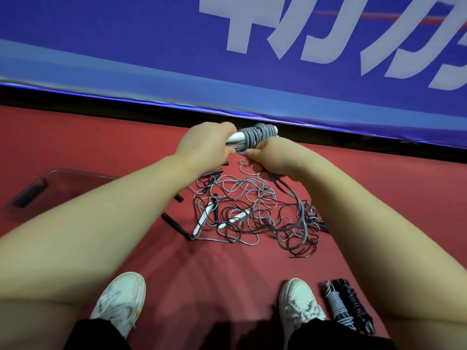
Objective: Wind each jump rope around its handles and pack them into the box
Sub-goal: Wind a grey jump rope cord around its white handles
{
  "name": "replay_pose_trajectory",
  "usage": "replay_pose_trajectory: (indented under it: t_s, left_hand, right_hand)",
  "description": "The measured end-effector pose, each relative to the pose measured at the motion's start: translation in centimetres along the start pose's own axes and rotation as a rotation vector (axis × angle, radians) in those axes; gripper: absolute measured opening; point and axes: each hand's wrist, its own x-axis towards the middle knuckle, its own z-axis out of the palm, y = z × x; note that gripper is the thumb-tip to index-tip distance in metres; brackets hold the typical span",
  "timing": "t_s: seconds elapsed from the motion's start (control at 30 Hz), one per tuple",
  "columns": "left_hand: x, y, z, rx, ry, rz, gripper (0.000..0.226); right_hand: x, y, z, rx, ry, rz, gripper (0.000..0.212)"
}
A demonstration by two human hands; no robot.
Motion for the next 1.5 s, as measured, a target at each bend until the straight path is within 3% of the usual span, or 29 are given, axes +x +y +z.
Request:
replay_pose_trajectory:
  t_s: [0.13, 0.27, 0.37, 0.43, 0.5, 0.63, 0.77, 0.93, 1.07, 1.13, 1.27, 1.4, 1.43, 1.5]
  left_hand:
    - [-0.1, -0.3, 1.0, 0.171, -0.034, 0.066, 0.024]
    - [-0.2, -1.7, 1.2, 0.178, -0.044, 0.059, 0.024]
    - [-0.3, -1.7, 1.2, 0.189, -0.049, 0.088, 0.023]
    - [-0.4, -1.7, 1.1, 0.174, -0.098, 0.103, 0.026]
    - [-0.6, -1.7, 1.0, 0.171, -0.168, 0.137, 0.029]
    - [-0.9, -0.8, 0.9, 0.239, -0.253, 0.242, 0.024]
    - [-1.1, -0.1, 0.8, 0.239, -0.304, 0.357, 0.018]
    - [-1.7, 0.8, 0.6, 0.155, -0.379, 0.473, 0.021]
    - [-2.0, 1.0, 0.5, -0.014, -0.360, 0.445, 0.043]
    - [-2.1, 1.2, 0.5, -0.051, -0.344, 0.513, 0.053]
    - [-2.5, 2.0, 0.4, -0.205, -0.395, 0.580, 0.052]
    - [-2.7, 2.8, 0.4, -0.328, -0.403, 0.517, 0.050]
    - [-2.7, 2.8, 0.4, -0.358, -0.404, 0.491, 0.051]
    - [-2.7, 2.5, 0.2, -0.440, -0.411, 0.417, 0.053]
  right_hand:
    - [-0.3, 0.4, -0.1, -0.154, -0.110, 0.047, 0.024]
    - [-0.4, -0.1, 0.2, -0.548, -0.104, -0.015, 0.026]
    - [-0.5, -0.7, 1.0, -0.923, 0.113, -0.151, 0.020]
    - [-0.5, -0.8, 0.8, -1.008, 0.330, -0.298, 0.022]
    - [-0.3, -0.5, 0.3, -1.059, 0.434, -0.450, 0.029]
    - [-0.1, 0.5, -0.8, -0.983, 0.438, -0.537, 0.026]
    - [0.5, 1.8, -2.1, -0.947, 0.323, -0.453, 0.038]
    - [1.1, 4.2, -3.1, -1.037, 0.161, -0.558, 0.045]
    - [0.5, 5.7, -3.6, -0.720, 0.071, -0.442, 0.036]
    - [0.2, 6.1, -3.7, -0.620, 0.009, -0.416, 0.031]
    - [-0.4, 6.5, -4.3, -0.412, -0.108, -0.297, 0.028]
    - [-1.2, 9.3, -6.1, -0.102, -0.348, -0.110, 0.005]
    - [-1.5, 10.1, -6.7, -0.121, -0.356, -0.083, 0.010]
    - [-1.5, 12.0, -7.4, -0.190, -0.192, -0.069, 0.009]
